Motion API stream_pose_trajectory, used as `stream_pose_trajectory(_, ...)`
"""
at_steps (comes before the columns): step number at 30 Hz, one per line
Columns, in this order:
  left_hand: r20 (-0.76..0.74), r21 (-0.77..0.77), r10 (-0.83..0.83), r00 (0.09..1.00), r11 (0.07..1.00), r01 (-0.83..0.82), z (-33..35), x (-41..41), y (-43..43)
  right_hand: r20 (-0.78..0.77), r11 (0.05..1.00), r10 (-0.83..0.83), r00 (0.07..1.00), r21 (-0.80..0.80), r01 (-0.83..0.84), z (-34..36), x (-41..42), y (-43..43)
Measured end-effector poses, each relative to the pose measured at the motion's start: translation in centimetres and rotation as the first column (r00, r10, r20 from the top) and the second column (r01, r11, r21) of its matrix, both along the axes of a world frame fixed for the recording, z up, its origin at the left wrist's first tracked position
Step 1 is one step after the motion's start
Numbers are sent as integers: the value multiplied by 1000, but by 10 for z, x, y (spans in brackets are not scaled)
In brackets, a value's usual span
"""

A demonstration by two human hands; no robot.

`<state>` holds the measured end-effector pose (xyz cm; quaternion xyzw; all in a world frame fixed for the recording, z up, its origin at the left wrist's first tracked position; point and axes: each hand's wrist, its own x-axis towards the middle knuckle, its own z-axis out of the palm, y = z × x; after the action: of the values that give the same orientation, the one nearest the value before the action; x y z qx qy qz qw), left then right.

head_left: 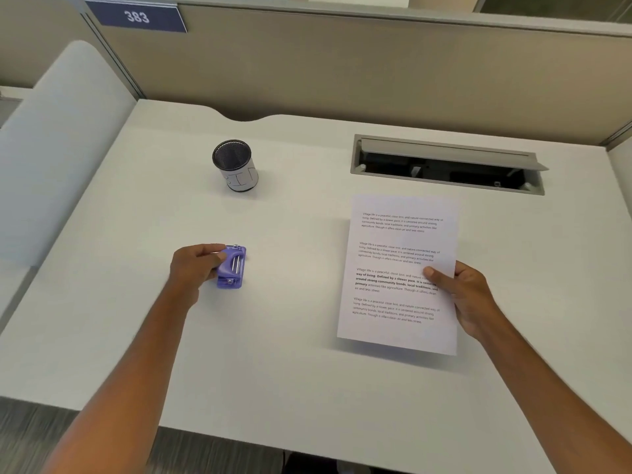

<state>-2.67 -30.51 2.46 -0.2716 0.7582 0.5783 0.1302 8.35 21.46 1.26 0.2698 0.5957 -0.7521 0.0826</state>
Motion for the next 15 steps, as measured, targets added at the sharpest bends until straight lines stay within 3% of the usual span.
stream_pose_trajectory(15, -42, 291, -37, 998, 955, 48, 2, 22, 105, -6, 1000, -10, 1000, -5, 10, 13, 16, 31)
